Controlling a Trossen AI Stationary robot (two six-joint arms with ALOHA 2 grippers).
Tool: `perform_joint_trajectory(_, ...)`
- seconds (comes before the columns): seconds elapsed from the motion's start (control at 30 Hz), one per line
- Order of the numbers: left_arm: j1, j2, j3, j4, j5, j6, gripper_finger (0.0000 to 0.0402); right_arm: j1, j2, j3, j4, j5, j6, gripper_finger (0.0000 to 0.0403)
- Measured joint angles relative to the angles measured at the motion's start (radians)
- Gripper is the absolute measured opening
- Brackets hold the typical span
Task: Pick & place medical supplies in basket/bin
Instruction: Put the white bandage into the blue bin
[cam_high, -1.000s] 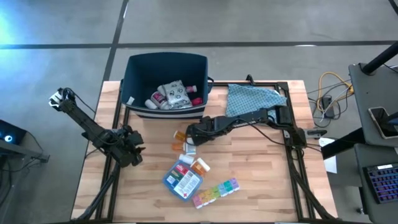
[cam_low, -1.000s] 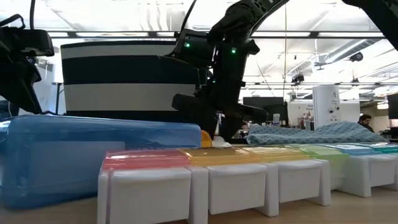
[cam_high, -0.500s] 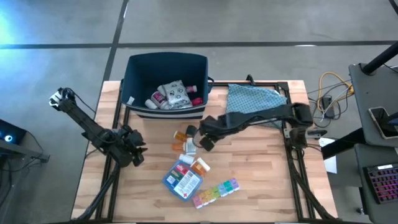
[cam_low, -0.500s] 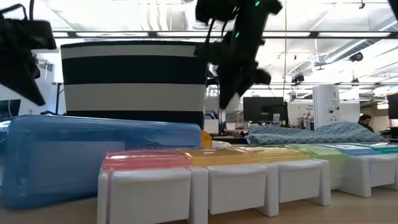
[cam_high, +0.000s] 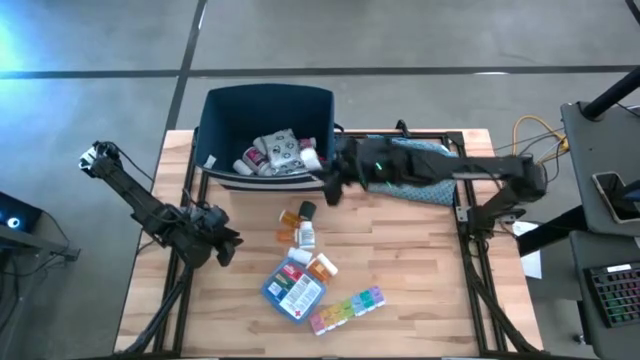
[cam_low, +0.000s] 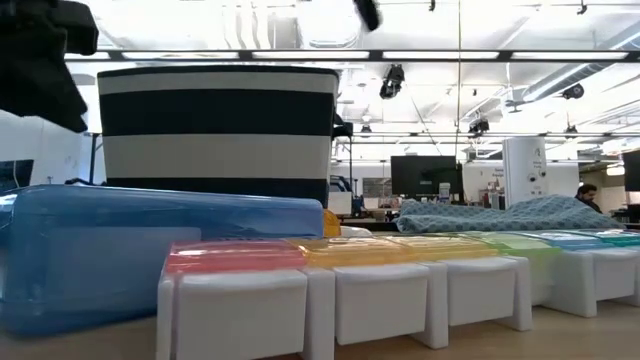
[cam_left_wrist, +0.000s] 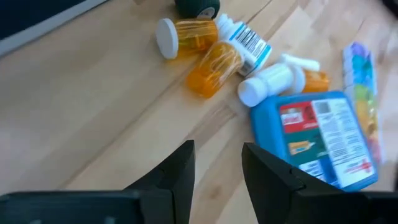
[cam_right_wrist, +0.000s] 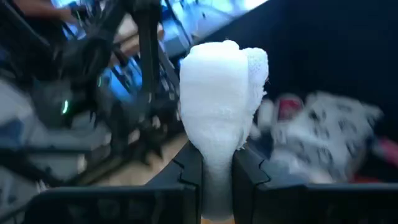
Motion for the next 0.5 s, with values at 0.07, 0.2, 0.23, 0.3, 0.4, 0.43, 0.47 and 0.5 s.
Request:
perform_joint_trajectory(0.07,0.0,0.0,0.01,0.001,-0.002,-0.014,0.0114,-0.048,0.069,0.063,-0.017,-0.049,-0.002,0.0031)
perform_joint_trajectory(0.2,0.0,-0.001,0.014,0.015,-0.02,-0.025,0.0114,-0.123,0.22,0.249,-0.096,-0.157,-0.068,0.004)
perform_joint_trajectory(0.23,0.0,-0.001,0.014,0.019,-0.029,-0.036,0.0114,-0.137,0.255,0.306,-0.129,-0.174,-0.092,0.005)
perform_joint_trajectory(0.3,0.0,0.0,0.014,0.018,-0.032,-0.048,0.0114,-0.16,0.328,0.423,-0.214,-0.182,-0.155,0.0076)
perform_joint_trajectory(0.4,0.0,0.0,0.014,0.019,-0.034,-0.049,0.0114,-0.187,0.435,0.594,-0.336,-0.174,-0.25,0.0128)
perform_joint_trajectory(0.43,0.0,0.0,0.014,0.019,-0.037,-0.049,0.0114,-0.193,0.465,0.648,-0.365,-0.174,-0.278,0.0147)
perform_joint_trajectory(0.47,0.0,0.0,0.014,0.018,-0.047,-0.049,0.0114,-0.198,0.492,0.703,-0.391,-0.174,-0.303,0.0167)
perform_joint_trajectory(0.5,0.0,0.0,0.013,0.017,-0.059,-0.048,0.0114,-0.199,0.512,0.757,-0.422,-0.175,-0.322,0.0186)
